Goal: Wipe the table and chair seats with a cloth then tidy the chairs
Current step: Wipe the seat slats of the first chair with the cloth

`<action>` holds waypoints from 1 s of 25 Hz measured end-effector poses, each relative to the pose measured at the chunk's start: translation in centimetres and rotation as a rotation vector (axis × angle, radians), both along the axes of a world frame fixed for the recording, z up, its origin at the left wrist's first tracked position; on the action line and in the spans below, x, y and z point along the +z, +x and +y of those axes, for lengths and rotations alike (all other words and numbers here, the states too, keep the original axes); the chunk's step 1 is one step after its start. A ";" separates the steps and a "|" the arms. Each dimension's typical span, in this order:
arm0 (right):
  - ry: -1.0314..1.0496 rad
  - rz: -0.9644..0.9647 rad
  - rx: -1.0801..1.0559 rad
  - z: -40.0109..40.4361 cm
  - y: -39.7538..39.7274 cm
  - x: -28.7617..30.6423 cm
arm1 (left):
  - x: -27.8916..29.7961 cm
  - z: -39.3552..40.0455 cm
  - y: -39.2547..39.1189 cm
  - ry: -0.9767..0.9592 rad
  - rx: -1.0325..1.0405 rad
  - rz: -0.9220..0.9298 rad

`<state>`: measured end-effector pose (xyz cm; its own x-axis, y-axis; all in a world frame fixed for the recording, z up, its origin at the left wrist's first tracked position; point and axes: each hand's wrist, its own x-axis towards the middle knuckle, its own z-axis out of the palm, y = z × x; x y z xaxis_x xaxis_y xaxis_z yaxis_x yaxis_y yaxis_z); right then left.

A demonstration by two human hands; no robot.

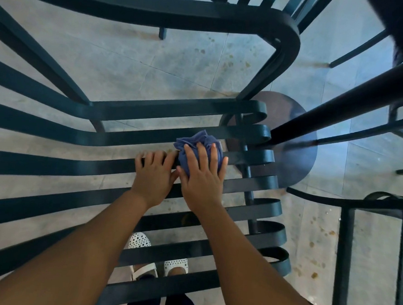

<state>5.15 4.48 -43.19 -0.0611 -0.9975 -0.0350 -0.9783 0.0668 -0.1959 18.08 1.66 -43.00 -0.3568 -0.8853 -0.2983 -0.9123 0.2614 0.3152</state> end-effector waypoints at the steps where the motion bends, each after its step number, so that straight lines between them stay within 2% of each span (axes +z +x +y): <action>1: -0.003 0.018 0.014 0.0 -0.8 -0.1 | 0.0 0.0 0.0 0.003 0.014 -0.010; 10: 0.029 0.024 -0.105 -0.2 -7.7 1.1 | -0.6 -0.1 0.2 0.007 0.013 -0.027; 15: 0.120 0.040 -0.186 -0.6 -9.8 1.7 | -0.6 0.0 0.2 -0.016 0.015 -0.017; 18: 0.171 -0.019 -0.269 -0.8 -11.2 2.2 | -0.6 0.1 0.2 -0.012 0.018 -0.023; 21: 0.124 -0.090 -0.314 -1.0 -11.6 2.4 | -0.6 -0.1 0.1 0.002 0.015 -0.029; 25: 0.124 -0.115 -0.537 -1.2 -10.4 2.6 | 0.0 -0.1 0.3 0.045 0.025 -0.003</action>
